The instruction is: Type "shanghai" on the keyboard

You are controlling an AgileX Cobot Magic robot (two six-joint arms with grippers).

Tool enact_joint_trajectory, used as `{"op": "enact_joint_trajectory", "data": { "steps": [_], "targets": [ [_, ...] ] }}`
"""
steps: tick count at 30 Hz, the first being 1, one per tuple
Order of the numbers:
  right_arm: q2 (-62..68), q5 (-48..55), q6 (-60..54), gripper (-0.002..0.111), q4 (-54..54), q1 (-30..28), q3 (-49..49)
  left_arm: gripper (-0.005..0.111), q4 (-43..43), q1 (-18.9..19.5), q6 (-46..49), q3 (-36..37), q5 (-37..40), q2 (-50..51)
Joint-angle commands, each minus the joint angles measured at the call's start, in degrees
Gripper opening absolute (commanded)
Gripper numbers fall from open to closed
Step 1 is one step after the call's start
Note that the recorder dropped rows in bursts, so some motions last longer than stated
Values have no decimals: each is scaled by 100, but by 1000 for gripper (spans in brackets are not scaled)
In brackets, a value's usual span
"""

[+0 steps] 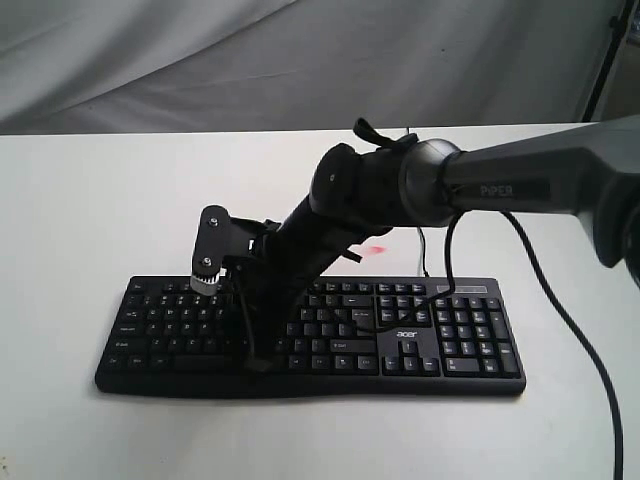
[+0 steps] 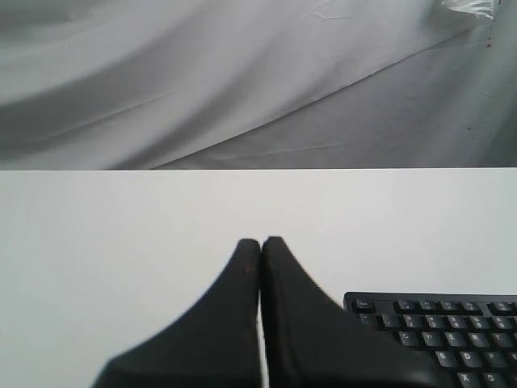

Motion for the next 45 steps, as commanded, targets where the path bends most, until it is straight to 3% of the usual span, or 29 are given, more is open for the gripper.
{"op": "enact_joint_trajectory", "data": {
  "steps": [1,36,45],
  "targets": [
    [-26,30,-56,0,-4,-22,18,1,-23,-23,-7,3,-14,18],
    [-113,-22,49,0,313,-53,18,1,-23,-23,-7,3,-14,18],
    [-99,-833,192,0,421,412,-30,1,-23,-23,-7,3,-14,18]
  ]
}}
